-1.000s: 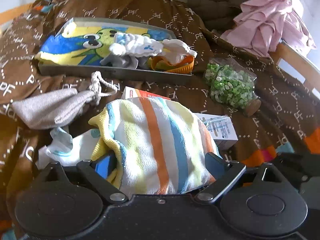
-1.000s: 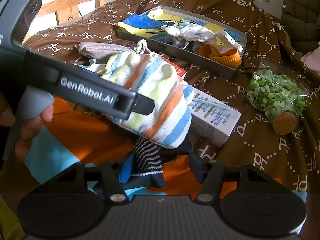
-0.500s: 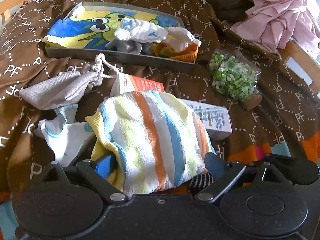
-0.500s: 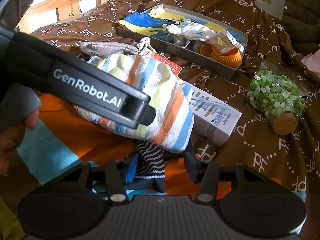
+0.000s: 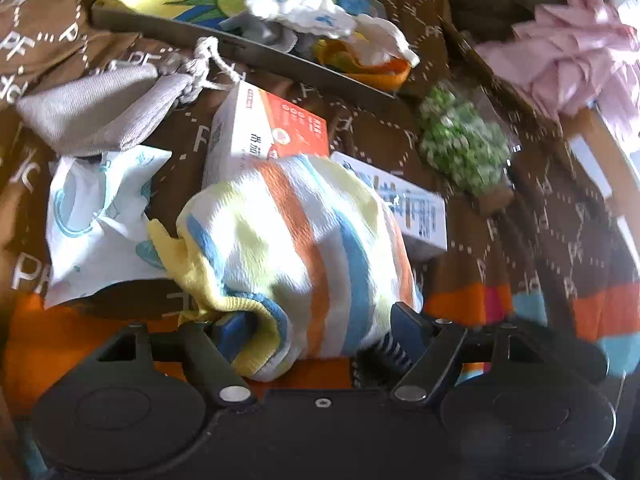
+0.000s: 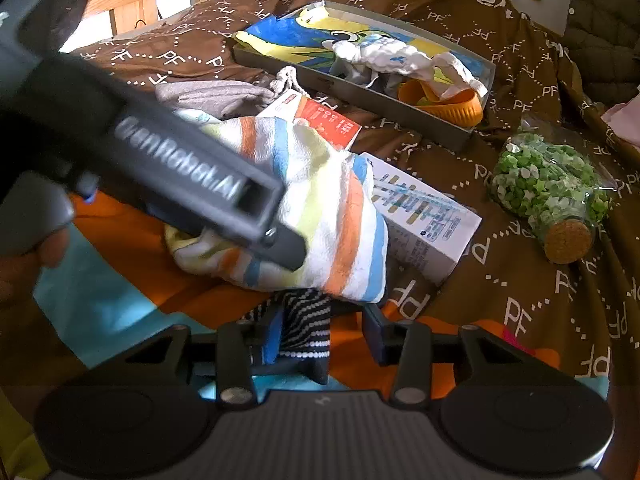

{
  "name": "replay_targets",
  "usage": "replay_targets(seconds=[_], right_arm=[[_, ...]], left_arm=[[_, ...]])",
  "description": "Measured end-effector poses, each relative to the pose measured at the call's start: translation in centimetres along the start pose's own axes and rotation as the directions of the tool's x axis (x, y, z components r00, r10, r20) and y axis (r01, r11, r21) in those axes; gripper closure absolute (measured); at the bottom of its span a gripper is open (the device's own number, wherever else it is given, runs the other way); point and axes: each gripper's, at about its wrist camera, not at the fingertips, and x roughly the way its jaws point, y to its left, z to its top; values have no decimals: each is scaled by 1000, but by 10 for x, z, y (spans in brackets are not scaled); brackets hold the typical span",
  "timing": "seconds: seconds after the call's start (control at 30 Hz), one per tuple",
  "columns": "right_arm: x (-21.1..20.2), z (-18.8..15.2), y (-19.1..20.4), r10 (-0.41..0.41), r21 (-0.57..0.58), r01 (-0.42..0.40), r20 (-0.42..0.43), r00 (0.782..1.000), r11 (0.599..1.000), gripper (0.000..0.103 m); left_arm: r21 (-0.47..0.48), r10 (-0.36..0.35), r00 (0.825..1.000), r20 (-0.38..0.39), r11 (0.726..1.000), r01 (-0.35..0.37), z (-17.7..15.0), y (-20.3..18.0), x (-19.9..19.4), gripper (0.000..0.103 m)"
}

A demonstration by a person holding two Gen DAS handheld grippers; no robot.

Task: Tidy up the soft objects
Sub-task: 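Grasp the striped towel with the left gripper while the right gripper grasps the black-white striped sock, then carry the striped towel to the tray with the left gripper while the right gripper carries the sock there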

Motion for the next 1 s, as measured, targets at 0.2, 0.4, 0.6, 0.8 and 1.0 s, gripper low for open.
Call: replay_targets(seconds=[0.2, 0.4, 0.6, 0.8, 1.0], right_arm=[[1, 0, -1, 3, 15, -3, -3, 1000, 1000, 59], [5, -1, 1, 10, 11, -10, -21, 1000, 1000, 64], [6, -2, 2, 29, 14, -28, -26, 999, 1000, 77], [7, -1, -4, 18, 56, -17, -18, 1000, 998, 92], [3, 0, -8, -33, 92, 30, 23, 999, 995, 97]], left_arm=[[-87, -21, 1000, -2, 996, 20, 6, 3, 16, 20], [-184, -31, 999, -9, 982, 29, 9, 8, 29, 21], [-217, 5, 1000, -16, 976, -8, 9, 19, 26, 51], [-240, -23, 999, -24, 971, 17, 8, 20, 21, 69], [-196, -6, 1000, -4, 981, 5, 5, 14, -4, 76]])
